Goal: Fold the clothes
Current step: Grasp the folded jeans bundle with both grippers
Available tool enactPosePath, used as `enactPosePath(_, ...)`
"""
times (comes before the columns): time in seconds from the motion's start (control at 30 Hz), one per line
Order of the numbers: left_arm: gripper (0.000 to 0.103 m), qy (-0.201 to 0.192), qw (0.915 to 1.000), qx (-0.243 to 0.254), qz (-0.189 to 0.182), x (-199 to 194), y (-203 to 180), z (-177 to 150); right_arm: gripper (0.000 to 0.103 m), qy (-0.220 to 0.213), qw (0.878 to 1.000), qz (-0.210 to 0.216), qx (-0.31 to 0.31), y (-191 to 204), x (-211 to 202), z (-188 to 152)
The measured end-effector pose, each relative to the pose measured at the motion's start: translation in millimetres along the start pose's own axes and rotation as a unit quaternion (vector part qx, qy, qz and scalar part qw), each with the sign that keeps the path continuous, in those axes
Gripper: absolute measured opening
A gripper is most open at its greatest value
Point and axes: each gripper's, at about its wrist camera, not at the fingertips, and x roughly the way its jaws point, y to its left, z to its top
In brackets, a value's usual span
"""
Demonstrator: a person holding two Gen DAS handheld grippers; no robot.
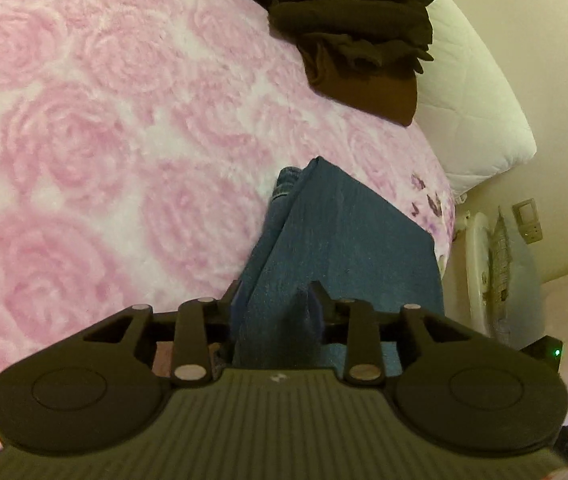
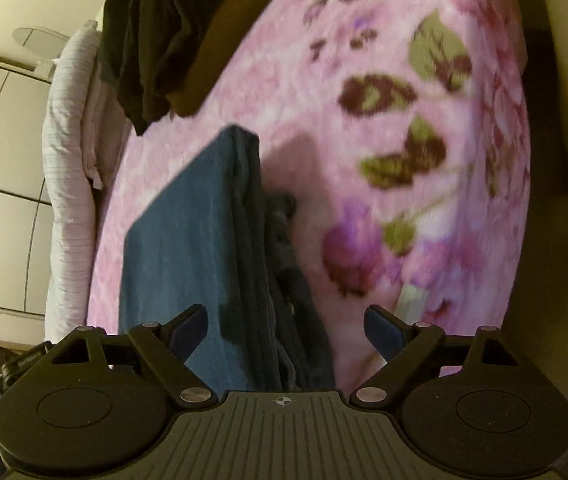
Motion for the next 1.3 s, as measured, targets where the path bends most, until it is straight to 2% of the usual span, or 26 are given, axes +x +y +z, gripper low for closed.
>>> enactPosePath(0.13,0.030,0.025,0.9992,0.028,0.015,21.2,-0.7,3.1,0.089,0.002,1.000,-0.001,-0.008,6.9,11.0,0.3)
enactPosePath(0.2,0.037,0.035,0.9985,0.036,0.021,28.9,2.4,3.0,0.089,0.011,1.000,-0.009,-0.020,9.6,19.5,2.7)
enactPosePath(0.27,0.042,0.039,0.9989,0.024,0.012,33.9,10.1,3.4,0.089,0.020,0.999,-0.014,-0.023,10.0,27.2,5.1)
enactPosePath(0.37,0.042,0.048,0.9987,-0.006,-0.016,37.4,22.7,5.8,0.101,0.031,0.999,-0.006,-0.021,8.5,36.8,9.5)
enactPosePath(0.43,0.042,0.052,0.9978,-0.020,-0.035,36.1,28.8,8.6,0.102,0.041,0.999,-0.011,-0.029,11.9,40.1,12.3)
enactPosePath(0.73,0.045,0.053,0.9920,-0.050,-0.103,26.2,37.1,20.3,0.102,0.057,0.998,-0.018,-0.025,12.3,44.7,20.9)
enactPosePath(0.87,0.046,0.054,0.9903,-0.063,-0.112,23.1,45.2,23.2,0.102,0.067,0.997,-0.031,-0.035,16.6,48.5,20.0)
enactPosePath(0.93,0.046,0.053,0.9897,-0.064,-0.117,21.3,48.1,25.5,0.101,0.074,0.996,-0.025,-0.037,19.1,53.1,19.9)
enactPosePath(1.0,0.046,0.051,0.9888,-0.061,-0.126,18.5,48.5,28.5,0.095,0.086,0.995,-0.008,-0.043,26.3,58.5,16.5)
enactPosePath(1.03,0.046,0.052,0.9886,-0.058,-0.129,18.0,48.3,29.8,0.095,0.091,0.995,-0.005,-0.049,30.3,61.3,14.0)
enactPosePath(1.1,0.047,0.058,0.9887,-0.053,-0.128,19.7,48.5,31.3,0.095,0.087,0.994,-0.015,-0.058,33.0,64.6,10.4)
enactPosePath(1.2,0.047,0.078,0.9889,-0.049,-0.116,34.7,51.9,29.6,0.095,0.083,0.996,0.001,-0.026,21.7,64.9,13.1)
enactPosePath(1.3,0.048,0.098,0.9843,-0.066,-0.131,58.8,59.7,26.7,0.095,0.090,0.996,0.009,-0.021,18.4,66.0,16.7)
